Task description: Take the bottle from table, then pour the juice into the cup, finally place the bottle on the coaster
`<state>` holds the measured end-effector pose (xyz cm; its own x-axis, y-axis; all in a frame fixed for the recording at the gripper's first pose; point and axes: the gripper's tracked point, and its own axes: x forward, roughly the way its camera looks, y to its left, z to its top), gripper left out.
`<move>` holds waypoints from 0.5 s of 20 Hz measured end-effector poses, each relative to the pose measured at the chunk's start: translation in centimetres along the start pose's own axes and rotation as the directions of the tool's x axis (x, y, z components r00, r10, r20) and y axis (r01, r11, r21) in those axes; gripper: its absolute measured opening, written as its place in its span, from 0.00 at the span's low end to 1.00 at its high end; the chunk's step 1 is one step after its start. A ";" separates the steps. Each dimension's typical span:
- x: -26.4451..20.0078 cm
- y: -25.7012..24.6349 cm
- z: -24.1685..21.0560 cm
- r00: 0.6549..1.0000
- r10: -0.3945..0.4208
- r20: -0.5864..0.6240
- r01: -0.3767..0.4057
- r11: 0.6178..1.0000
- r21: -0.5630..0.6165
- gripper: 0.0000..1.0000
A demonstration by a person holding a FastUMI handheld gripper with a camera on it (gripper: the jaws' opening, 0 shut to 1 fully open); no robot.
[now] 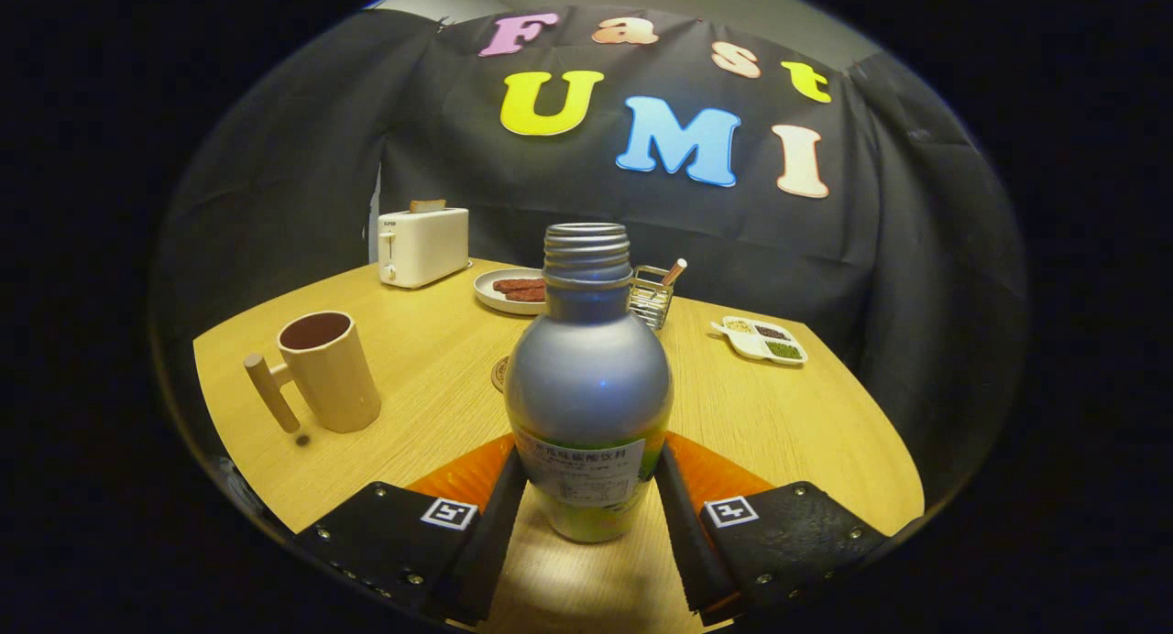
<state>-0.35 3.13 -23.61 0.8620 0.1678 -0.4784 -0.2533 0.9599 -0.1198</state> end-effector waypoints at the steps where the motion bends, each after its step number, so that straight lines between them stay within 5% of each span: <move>1: 0.0 0.3 0.4 1.000 0.002 0.003 -0.002 0.999 -0.035 0.75; 10: -0.1 2.7 2.6 0.999 0.021 -0.030 -0.029 0.960 -0.279 0.76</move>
<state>-0.04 6.31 -21.64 0.8428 0.1808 -0.5070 -0.3903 0.8539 -0.3442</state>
